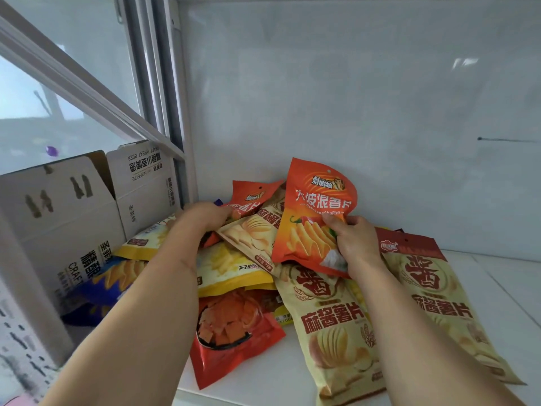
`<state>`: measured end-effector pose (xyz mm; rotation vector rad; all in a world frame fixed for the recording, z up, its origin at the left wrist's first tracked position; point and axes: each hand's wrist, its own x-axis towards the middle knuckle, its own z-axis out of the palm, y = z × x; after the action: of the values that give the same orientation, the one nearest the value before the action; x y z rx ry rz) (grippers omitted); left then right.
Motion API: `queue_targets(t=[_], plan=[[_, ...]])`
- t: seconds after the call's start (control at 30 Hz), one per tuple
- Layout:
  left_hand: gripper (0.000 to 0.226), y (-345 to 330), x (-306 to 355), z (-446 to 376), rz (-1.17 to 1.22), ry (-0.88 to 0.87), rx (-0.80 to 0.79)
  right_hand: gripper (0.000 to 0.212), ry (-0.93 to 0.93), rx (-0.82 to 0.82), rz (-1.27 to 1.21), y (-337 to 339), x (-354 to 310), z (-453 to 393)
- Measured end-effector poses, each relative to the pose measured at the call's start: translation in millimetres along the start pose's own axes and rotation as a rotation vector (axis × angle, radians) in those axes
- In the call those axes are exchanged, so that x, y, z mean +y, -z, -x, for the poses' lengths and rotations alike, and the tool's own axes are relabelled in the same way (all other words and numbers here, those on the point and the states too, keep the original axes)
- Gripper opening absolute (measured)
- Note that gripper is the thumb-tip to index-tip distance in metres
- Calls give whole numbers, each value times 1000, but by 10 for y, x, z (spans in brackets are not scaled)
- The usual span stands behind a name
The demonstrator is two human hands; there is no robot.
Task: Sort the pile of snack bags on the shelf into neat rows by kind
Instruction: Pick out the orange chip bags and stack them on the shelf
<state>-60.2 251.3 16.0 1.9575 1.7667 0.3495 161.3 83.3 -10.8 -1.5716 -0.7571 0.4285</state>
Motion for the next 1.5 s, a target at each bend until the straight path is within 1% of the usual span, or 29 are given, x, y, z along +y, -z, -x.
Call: queue_targets(t=[0.03, 0.07, 0.1, 0.2, 0.3, 0.33, 0.4, 0.43, 0.47, 0.5, 0.53, 0.6, 0.67, 0.8, 0.87, 0.93, 1.03, 1.07, 1.13, 1.17, 1.2, 1.23, 1.3, 1.37, 1.43, 1.5], plan=[[62, 43, 24, 104, 26, 2, -18, 29, -1, 4, -5, 5, 7, 6], [52, 87, 34, 183, 57, 15, -37, 29, -2, 8, -6, 9, 9, 13], [49, 116, 33, 199, 80, 36, -53, 30, -2, 11, -4, 13, 12, 17], [54, 172, 8, 211, 59, 36, -56, 32, -9, 25, 2, 17, 38, 10], [73, 136, -1, 223, 0, 25, -45, 36, -18, 25, 21, 15, 63, -1], [73, 129, 6, 246, -19, 22, -46, 39, -24, 26, 29, 13, 67, -2], [77, 135, 16, 281, 19, 25, -38, 45, -34, 28, 34, 17, 76, -12], [88, 136, 11, 264, 44, 38, -27, 46, -38, 26, 29, 22, 81, -16], [100, 113, -23, 171, 74, 66, 3, 47, -45, 22, 22, 26, 83, -19], [106, 94, -65, 94, 96, 84, 52, 46, -50, 19, 12, 36, 84, -21], [100, 84, -94, 41, 114, 93, 99, 44, -55, 20, 2, 48, 80, -20], [76, 126, -95, 153, 156, 80, 182, 38, -57, 24, -21, 84, 64, -10], [53, 177, -87, 278, 235, 57, 226, 36, -63, 29, -41, 124, 63, -9], [35, 248, -130, 400, 425, 54, 254, 42, -82, 54, -67, 206, 52, 36], [28, 320, -126, 530, 503, 2, 291, 41, -72, 65, -84, 256, 24, 65], [26, 414, -94, 677, 496, -84, 403, 39, -65, 68, -120, 313, -8, 91], [29, 566, 77, 1049, 289, -175, 683, 56, -75, 69, -194, 453, -78, 144], [29, 599, 169, 1206, 258, -207, 759, 57, -72, 72, -207, 516, -95, 160], [36, 624, 377, 1523, 278, -266, 845, 53, -46, 91, -202, 673, -117, 198], [40, 607, 475, 1651, 310, -288, 848, 52, -37, 98, -191, 771, -126, 227], [42, 573, 568, 1784, 354, -314, 826, 51, -26, 109, -180, 875, -130, 254], [44, 509, 646, 1878, 421, -343, 770, 52, -21, 117, -170, 994, -129, 278], [46, 322, 805, 2108, 639, -407, 586, 47, -28, 117, -177, 1268, -120, 333], [38, 18, 964, 2292, 785, -424, 385, 37, -39, 131, -186, 1595, -90, 393], [25, -365, 1118, 2436, 842, -392, 187, 35, -40, 152, -201, 1947, -44, 462], [18, -762, 1278, 2603, 953, -335, -19, 33, -14, 169, -207, 2310, 23, 540]])
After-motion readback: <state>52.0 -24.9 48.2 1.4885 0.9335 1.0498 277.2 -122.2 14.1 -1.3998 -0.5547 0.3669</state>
